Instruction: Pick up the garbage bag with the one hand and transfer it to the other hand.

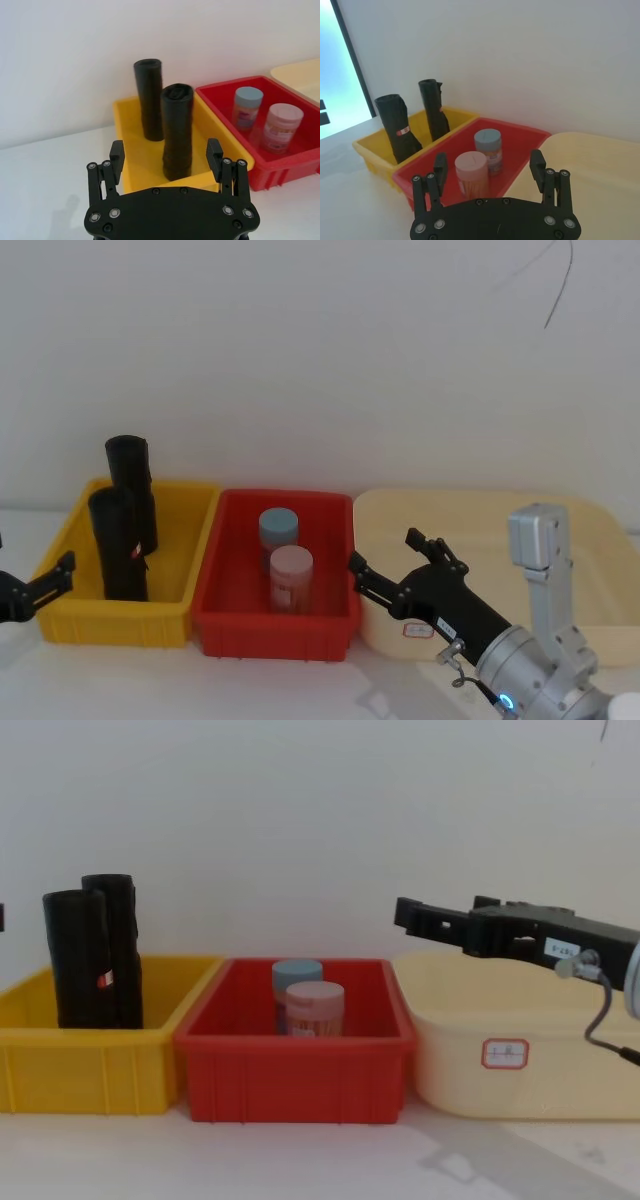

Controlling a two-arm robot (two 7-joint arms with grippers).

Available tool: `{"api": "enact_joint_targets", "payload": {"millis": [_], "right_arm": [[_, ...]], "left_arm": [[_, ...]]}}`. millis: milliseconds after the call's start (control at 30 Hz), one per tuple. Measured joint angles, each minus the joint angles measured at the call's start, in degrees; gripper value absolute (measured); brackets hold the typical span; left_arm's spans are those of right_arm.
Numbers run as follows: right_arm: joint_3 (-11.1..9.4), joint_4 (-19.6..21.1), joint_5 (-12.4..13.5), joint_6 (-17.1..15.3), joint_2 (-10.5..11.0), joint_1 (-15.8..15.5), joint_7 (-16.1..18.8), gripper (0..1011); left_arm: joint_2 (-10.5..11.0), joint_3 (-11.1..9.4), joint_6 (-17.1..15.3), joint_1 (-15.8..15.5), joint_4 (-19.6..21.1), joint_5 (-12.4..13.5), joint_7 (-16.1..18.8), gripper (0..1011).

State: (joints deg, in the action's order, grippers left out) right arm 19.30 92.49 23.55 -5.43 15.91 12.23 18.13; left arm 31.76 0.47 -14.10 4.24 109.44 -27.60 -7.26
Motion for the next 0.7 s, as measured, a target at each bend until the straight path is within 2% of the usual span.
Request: {"api": "enact_joint_targets", "payload": {"millis": [300, 500, 700], "right_arm": [[0.9, -0.5, 0.8, -0.5, -0.1, 0.9, 0.6, 1001], [1.2, -0.5, 1.2, -0.5, 0.0, 1.0, 0.8, 1001], [1.4, -0.6, 1.8, -0.1, 0.1, 1.0, 0.9, 1000]], "left_arm": [[-0.5, 0.7, 0.0, -1.6, -3.4, -1.1, -1.1, 1002], [-0.6, 0.2, -2.7, -3.3, -5.6, -1.7, -1.8, 1001], [0.2, -1.4, -6.5, -5.9, -7.7, -2.3, -3.0, 1002]]}}
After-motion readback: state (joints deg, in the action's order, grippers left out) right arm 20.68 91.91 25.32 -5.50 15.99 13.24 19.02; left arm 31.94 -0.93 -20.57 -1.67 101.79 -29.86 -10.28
